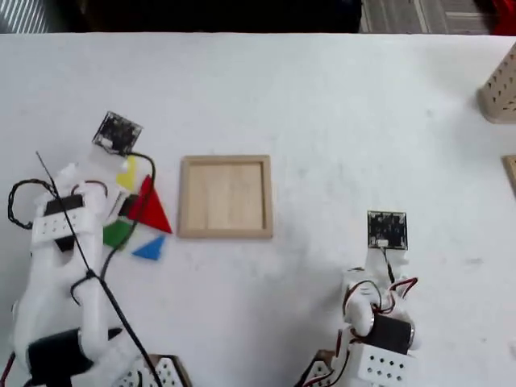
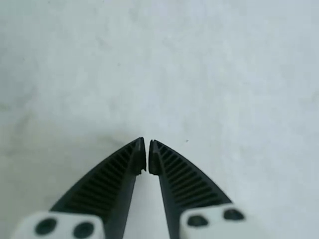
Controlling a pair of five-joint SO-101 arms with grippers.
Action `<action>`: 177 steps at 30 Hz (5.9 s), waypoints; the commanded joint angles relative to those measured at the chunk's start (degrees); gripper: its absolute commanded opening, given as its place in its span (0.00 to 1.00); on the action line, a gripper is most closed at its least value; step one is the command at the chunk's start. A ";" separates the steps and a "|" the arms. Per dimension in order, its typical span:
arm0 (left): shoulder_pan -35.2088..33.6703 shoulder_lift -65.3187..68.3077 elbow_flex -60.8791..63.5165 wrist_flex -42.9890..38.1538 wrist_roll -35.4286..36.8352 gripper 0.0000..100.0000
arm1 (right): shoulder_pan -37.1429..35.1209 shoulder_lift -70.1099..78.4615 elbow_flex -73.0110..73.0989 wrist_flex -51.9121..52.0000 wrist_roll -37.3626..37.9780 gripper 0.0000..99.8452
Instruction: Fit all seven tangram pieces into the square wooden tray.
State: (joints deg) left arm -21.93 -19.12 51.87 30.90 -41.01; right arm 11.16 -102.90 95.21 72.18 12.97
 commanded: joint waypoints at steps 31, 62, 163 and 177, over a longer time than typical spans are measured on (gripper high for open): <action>-2.33 45.49 -21.27 -31.91 -3.25 0.06 | -0.22 -0.31 -0.26 -0.66 -0.09 0.02; -6.20 8.92 -20.22 10.37 19.96 0.06 | -0.40 -0.31 -0.18 -0.66 -0.09 0.02; 40.75 -6.20 5.98 4.75 53.89 0.02 | -0.13 -0.31 -0.18 -0.48 -0.09 0.02; 43.30 -2.51 7.47 1.67 54.42 0.02 | -0.13 -0.31 -0.18 -0.48 -0.09 0.02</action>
State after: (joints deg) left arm 22.90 -24.75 61.54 34.15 12.79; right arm 11.16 -102.90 95.21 72.18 12.97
